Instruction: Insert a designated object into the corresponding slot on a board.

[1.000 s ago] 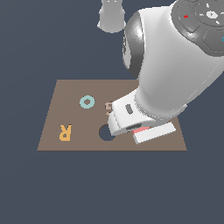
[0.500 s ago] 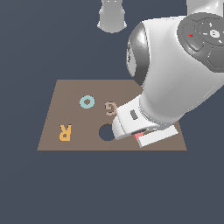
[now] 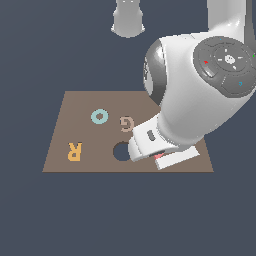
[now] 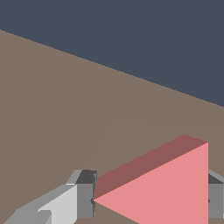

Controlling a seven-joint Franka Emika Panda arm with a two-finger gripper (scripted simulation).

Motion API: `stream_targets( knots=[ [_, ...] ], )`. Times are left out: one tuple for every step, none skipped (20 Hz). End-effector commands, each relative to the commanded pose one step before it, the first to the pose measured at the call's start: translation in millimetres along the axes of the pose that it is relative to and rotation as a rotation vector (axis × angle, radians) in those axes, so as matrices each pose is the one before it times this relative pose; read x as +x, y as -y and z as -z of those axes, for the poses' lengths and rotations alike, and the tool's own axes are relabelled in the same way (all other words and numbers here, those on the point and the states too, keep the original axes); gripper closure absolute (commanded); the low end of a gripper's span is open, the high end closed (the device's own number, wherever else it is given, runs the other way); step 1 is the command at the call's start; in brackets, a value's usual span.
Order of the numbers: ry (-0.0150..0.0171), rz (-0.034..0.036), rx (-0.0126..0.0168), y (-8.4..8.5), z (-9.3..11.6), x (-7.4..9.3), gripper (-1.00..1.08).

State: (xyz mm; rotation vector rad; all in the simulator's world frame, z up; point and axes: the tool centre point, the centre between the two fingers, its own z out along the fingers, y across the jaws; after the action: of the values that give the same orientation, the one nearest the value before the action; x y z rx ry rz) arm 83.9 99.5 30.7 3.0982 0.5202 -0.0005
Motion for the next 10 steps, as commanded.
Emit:
stream_targets(
  knots=[
    [-0.00027, 0.0002, 0.00003, 0.12, -0.86, 0.12, 1.08],
    [0.0, 0.0, 0.0, 0.0, 0.0, 0.0, 1.08],
    [0.0, 0.0, 0.0, 0.0, 0.0, 0.0, 1.08],
    [0.0, 0.0, 0.0, 0.0, 0.0, 0.0, 1.08],
    [0.0, 0.0, 0.0, 0.0, 0.0, 0.0, 1.08],
    [0.0, 0.0, 0.0, 0.0, 0.0, 0.0, 1.08],
    [0.0, 0.0, 0.0, 0.0, 0.0, 0.0, 1.08],
    [0.0, 0.0, 0.0, 0.0, 0.0, 0.0, 1.08],
    [-0.00068, -0.00025, -0.00043, -0.29, 0.66, 0.21, 1.08],
    [0.0, 0.0, 0.0, 0.01, 0.62, 0.01, 1.08]
  ],
)
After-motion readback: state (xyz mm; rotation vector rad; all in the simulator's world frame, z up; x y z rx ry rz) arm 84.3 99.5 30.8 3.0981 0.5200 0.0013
